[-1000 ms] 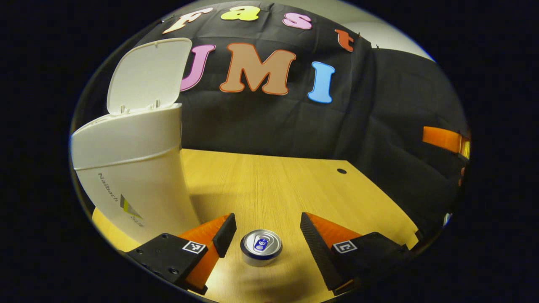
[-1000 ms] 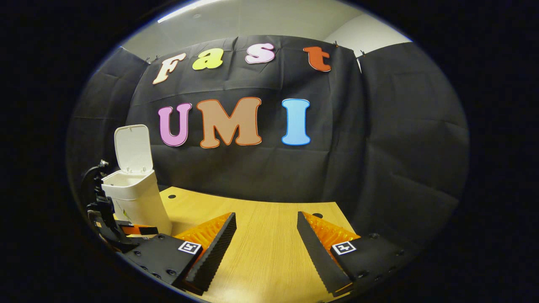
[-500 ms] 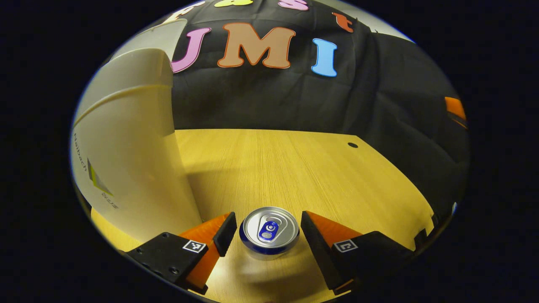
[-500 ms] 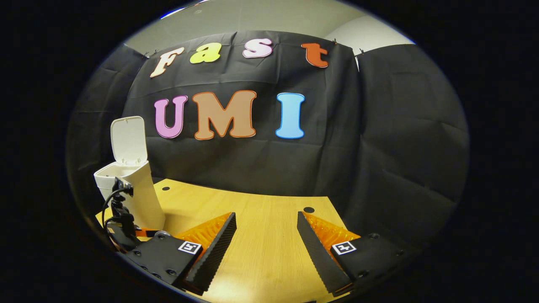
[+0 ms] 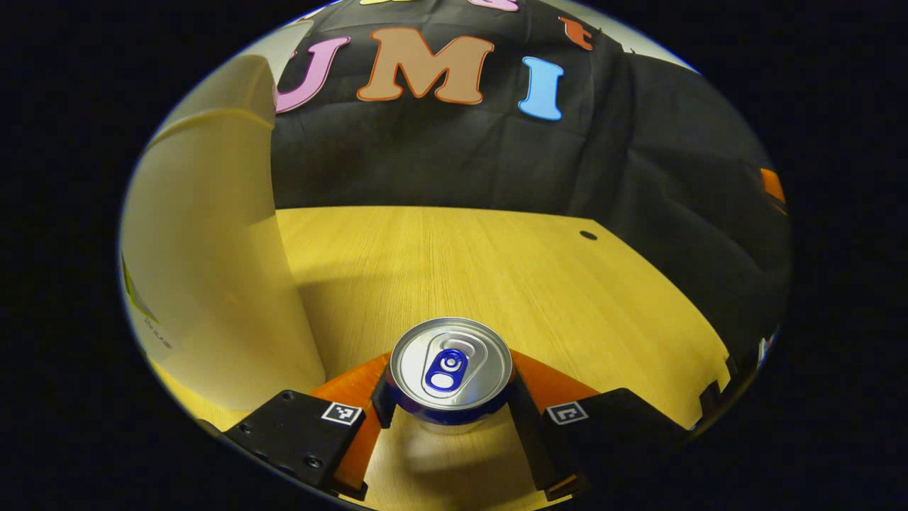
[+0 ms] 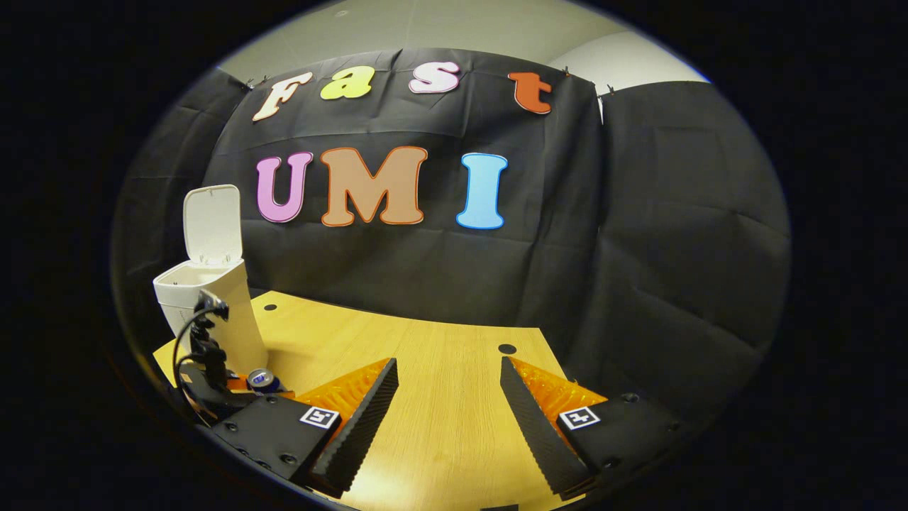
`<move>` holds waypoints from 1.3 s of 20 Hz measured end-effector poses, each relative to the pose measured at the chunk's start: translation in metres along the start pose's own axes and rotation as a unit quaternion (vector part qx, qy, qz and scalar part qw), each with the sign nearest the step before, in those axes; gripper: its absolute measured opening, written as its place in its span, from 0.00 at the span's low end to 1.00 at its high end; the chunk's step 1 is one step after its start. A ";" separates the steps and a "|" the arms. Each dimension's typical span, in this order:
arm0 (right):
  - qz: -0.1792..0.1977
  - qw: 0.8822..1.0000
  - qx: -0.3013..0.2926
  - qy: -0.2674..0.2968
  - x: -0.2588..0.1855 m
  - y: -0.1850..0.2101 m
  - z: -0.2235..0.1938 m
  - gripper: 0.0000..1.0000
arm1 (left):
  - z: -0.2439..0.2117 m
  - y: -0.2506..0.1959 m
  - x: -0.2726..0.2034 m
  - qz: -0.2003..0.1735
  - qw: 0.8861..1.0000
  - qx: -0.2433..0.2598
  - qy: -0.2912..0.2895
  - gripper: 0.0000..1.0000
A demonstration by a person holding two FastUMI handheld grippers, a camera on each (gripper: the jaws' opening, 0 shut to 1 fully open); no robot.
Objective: Press the lid of the desktop garbage bin to open it, pick up the crumpled paper on the desktop and throw it into the bin, then pick up the pop can on the desktop and drop it into the bin, and finally close the garbage bin lid.
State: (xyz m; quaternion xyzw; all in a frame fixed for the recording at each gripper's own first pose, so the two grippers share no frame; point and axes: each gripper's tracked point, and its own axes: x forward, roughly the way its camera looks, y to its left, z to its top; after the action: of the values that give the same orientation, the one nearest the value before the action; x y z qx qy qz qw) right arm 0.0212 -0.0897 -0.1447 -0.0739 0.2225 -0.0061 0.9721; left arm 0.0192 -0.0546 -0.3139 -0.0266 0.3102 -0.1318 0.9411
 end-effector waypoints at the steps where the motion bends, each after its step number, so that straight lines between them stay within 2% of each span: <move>1: 0.004 1.000 0.001 -0.001 0.002 0.003 0.000 0.97 | 0.019 -0.004 -0.006 -0.004 1.000 0.010 -0.018 0.78; 2: 0.007 1.000 0.002 -0.001 0.003 0.005 0.000 1.00 | 0.036 -0.009 -0.008 -0.011 0.999 0.020 -0.037 0.78; 3: 0.012 1.000 0.004 -0.002 0.004 0.008 -0.001 0.97 | 0.055 -0.015 -0.012 -0.017 0.998 0.026 -0.059 0.78; 6: 0.024 1.000 0.010 -0.009 0.007 0.016 0.002 0.96 | 0.104 -0.031 -0.028 -0.040 0.993 0.032 -0.106 0.77; 8: 0.033 0.999 0.012 -0.013 0.010 0.021 0.004 1.00 | 0.136 -0.040 -0.040 -0.049 0.989 0.036 -0.134 0.77; 13: 0.049 0.999 0.018 -0.016 0.013 0.026 0.001 1.00 | 0.198 -0.047 -0.070 -0.055 0.979 0.044 -0.189 0.77; 14: 0.051 0.998 0.019 -0.016 0.013 0.026 0.000 0.97 | 0.208 -0.048 -0.073 -0.054 0.977 0.047 -0.199 0.77; 15: 0.054 0.998 0.020 -0.015 0.014 0.026 -0.002 1.00 | 0.217 -0.047 -0.078 -0.050 0.975 0.049 -0.209 0.77; 16: 0.056 0.998 0.020 -0.014 0.014 0.026 -0.003 0.97 | 0.224 -0.046 -0.081 -0.046 0.974 0.053 -0.216 0.77; 19: 0.064 0.998 0.019 -0.011 0.016 0.027 -0.006 0.97 | 0.248 -0.030 -0.091 -0.017 0.969 0.064 -0.239 0.77; 26: 0.079 0.997 0.012 -0.009 0.019 0.035 -0.007 0.97 | 0.282 0.047 -0.116 0.090 0.954 0.074 -0.278 0.76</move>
State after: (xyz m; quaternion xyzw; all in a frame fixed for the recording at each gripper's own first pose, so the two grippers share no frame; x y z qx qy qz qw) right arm 0.0340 -0.0572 -0.1642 -0.0445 0.2184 0.0691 0.9724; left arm 0.1071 0.0127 -0.0253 0.0353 0.0271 -0.0561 0.9974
